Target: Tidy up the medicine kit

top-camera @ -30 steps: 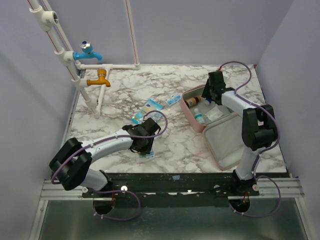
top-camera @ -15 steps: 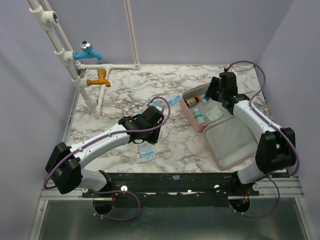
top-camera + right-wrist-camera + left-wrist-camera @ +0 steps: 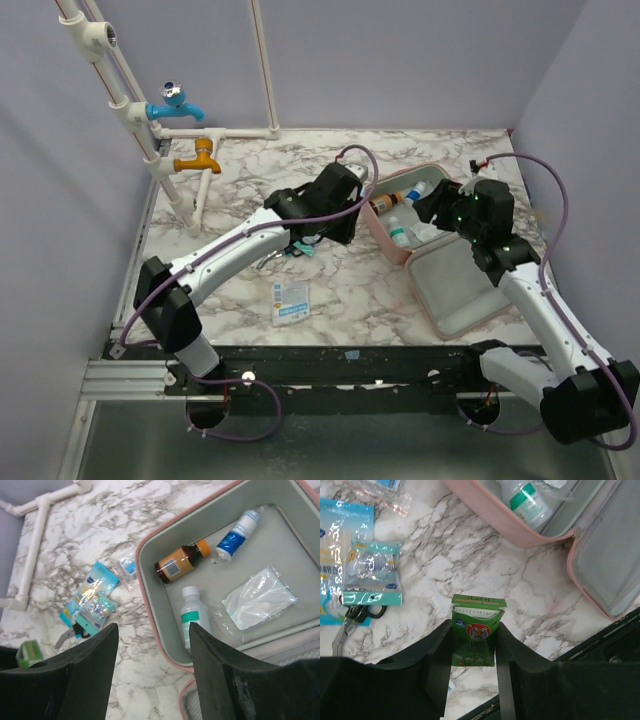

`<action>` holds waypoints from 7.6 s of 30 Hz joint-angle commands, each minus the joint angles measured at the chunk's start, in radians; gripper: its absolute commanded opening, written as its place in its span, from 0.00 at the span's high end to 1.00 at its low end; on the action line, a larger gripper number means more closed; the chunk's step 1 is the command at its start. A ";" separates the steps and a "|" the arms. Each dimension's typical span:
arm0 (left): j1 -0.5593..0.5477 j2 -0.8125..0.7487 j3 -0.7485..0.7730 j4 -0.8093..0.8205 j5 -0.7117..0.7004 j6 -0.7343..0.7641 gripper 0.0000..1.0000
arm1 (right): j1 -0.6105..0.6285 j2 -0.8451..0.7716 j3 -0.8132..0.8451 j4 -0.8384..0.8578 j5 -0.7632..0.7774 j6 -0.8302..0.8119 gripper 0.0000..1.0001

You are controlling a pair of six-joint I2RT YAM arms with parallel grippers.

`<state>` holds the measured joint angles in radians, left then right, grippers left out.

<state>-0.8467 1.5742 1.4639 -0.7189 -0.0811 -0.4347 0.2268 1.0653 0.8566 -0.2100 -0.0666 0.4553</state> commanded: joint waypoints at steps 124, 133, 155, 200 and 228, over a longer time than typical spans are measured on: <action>0.146 -0.969 -1.248 0.361 -0.044 -0.693 0.10 | 0.769 0.648 -0.234 0.733 -0.022 0.585 0.42; 0.185 -0.957 -1.295 0.418 -0.002 -0.676 0.12 | 0.794 0.766 -0.176 0.769 -0.026 0.617 0.54; 0.204 -0.966 -1.246 0.500 0.089 -0.596 0.13 | 0.794 0.417 -0.308 0.613 0.175 0.526 0.99; 0.304 0.141 -0.145 0.171 -0.046 -0.089 0.02 | -0.015 0.260 -0.080 0.238 0.163 0.154 0.99; 0.328 0.480 0.113 0.089 0.043 -0.003 0.12 | -0.044 0.008 -0.217 0.222 0.035 0.245 0.35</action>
<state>-0.5228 2.0125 1.5509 -0.6014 -0.0814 -0.4587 0.1879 1.1046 0.6529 0.0273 0.0185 0.6918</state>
